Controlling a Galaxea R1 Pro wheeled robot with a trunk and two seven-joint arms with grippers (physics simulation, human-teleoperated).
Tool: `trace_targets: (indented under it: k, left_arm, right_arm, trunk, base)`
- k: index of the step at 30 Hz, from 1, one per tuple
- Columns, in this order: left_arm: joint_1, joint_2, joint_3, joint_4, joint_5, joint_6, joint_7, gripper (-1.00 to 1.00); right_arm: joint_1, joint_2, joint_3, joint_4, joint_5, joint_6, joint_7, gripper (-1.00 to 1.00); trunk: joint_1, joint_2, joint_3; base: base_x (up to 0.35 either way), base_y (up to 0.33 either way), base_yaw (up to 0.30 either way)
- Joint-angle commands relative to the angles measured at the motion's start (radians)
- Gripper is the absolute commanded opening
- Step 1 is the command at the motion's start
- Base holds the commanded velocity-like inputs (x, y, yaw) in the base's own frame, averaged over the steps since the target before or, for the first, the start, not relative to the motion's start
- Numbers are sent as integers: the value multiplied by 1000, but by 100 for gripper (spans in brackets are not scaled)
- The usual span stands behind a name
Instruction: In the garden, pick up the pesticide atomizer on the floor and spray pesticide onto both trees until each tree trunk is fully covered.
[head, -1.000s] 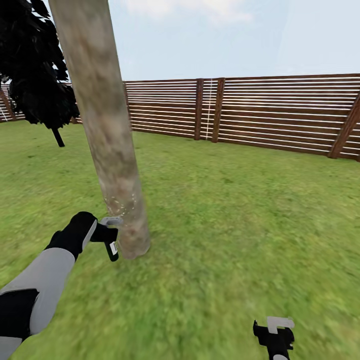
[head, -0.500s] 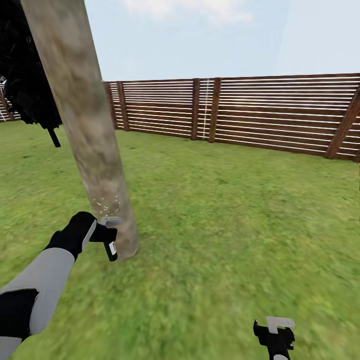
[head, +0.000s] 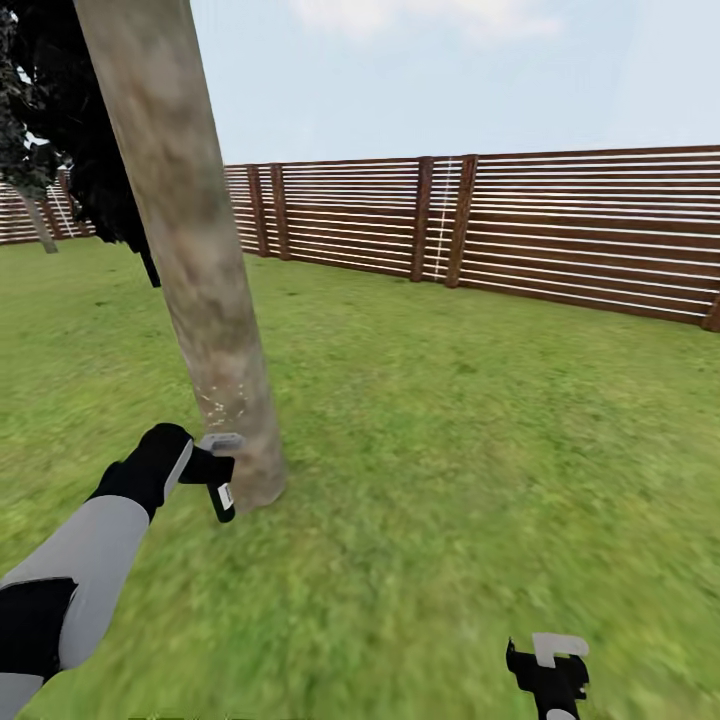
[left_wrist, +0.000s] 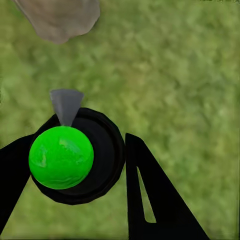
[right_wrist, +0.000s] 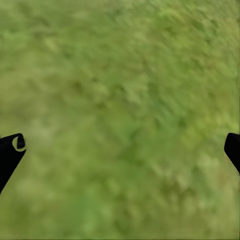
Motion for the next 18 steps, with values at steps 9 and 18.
trace_targets:
  k: [9,18]
  left_arm:
    - [0,5,5,1,-14,2,-4,-100]
    - [43,-3,6,5,-11,-105,100,-100]
  right_arm:
    - [-1,0,-7,1,11,-3,-3,100]
    - [-1,0,-7,2,11,-3,-3,100]
  trunk:
    - [0,0,-1]
    - [0,0,-1]
  base:
    - [206,-217,89]
    - [236,-198,190]
